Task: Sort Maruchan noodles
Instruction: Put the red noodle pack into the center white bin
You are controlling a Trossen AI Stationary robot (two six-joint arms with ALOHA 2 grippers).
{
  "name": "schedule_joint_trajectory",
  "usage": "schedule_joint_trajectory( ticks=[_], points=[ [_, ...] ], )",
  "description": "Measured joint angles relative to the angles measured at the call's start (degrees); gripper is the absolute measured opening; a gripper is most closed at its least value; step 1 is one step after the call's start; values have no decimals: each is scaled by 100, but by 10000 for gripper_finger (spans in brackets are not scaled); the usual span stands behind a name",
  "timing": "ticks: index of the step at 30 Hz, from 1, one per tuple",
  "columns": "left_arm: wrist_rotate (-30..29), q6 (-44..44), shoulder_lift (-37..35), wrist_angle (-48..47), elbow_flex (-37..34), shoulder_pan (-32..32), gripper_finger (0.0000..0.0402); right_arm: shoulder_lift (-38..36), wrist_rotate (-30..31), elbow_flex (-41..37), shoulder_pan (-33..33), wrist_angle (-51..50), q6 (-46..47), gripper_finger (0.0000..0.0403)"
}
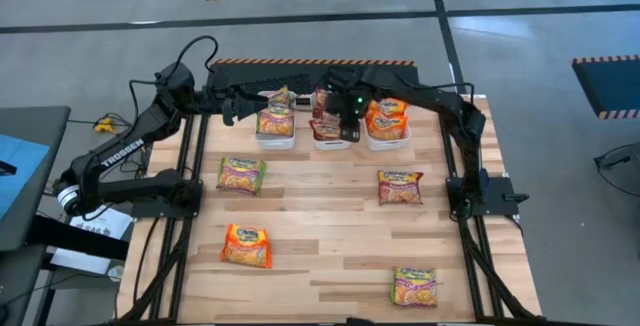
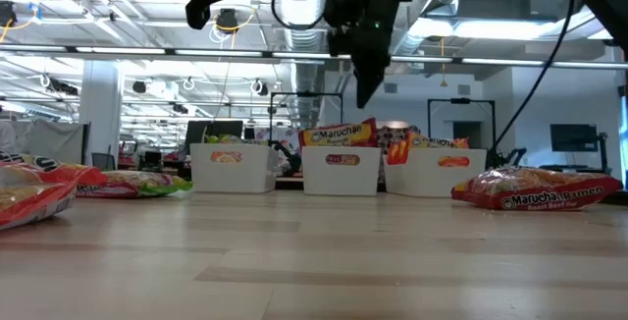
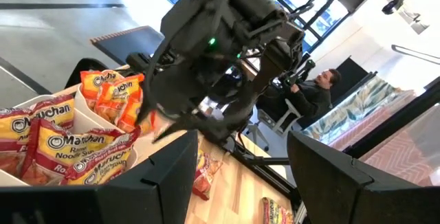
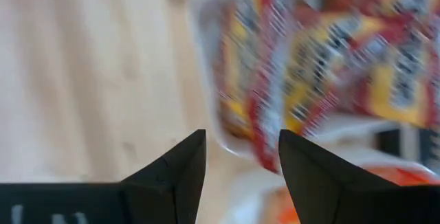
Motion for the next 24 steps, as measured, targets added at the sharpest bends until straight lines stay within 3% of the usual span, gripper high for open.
schedule_joint_trajectory(
  ticks=[3, 8, 16, 24],
  points=[
    [0, 1, 0, 0, 0, 0, 210, -7, -817, 64, 54, 268, 310, 204],
    [0, 65, 0, 0, 0, 0, 210, 179, -1337, 51, 180, 290, 509, 203],
    [-151, 83, -2, -82, 0, -2, 210, 659, -1303, 50, 232, 521, 485, 203],
    [-284, 85, -1, -87, 0, -2, 210, 997, -839, 46, 21, 592, 672, 203]
  ],
)
